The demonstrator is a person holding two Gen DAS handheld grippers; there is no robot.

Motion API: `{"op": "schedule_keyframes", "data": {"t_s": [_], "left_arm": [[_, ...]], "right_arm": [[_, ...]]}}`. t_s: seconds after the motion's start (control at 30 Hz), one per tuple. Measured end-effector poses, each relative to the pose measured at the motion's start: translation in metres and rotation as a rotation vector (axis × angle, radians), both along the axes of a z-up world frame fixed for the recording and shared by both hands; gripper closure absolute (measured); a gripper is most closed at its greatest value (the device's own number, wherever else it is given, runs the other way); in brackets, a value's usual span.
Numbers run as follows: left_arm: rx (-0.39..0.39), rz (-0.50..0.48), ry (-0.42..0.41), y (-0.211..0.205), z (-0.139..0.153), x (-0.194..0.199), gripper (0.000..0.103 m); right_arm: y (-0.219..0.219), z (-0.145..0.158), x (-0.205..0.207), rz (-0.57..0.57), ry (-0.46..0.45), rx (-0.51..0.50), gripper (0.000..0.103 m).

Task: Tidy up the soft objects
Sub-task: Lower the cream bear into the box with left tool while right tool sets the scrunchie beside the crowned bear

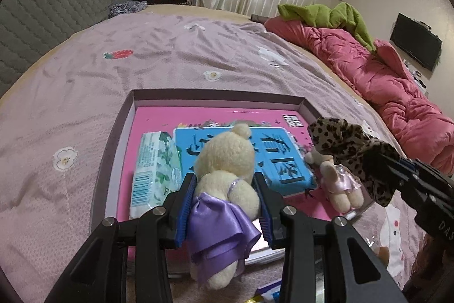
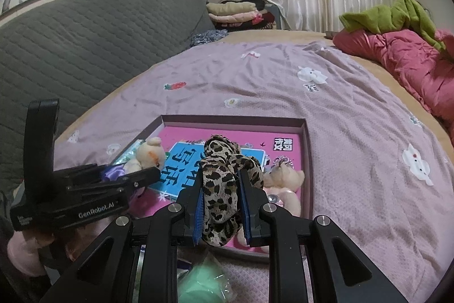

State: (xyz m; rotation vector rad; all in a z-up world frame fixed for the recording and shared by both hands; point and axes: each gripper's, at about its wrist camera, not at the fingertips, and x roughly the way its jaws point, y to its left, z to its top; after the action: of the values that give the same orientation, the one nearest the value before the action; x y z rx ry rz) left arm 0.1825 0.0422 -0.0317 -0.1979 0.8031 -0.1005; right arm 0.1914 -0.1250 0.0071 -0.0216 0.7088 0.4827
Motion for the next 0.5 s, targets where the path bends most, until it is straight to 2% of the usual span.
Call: {"op": "schedule_keyframes", "data": {"t_s": [0.23,0.5], "left_arm": [[0.004,0.05,0.052,0.012,-0.01,0.006,0.063],[0.015,0.039,0.061,0.01,-0.013,0.007,0.063]], "right_arm": [[0.009,-0.009,0.006,0.009,0.017,-0.04,0.081],[0.015,-0.023,0.01,0.019,0.06,-0.078,0.081]]}}
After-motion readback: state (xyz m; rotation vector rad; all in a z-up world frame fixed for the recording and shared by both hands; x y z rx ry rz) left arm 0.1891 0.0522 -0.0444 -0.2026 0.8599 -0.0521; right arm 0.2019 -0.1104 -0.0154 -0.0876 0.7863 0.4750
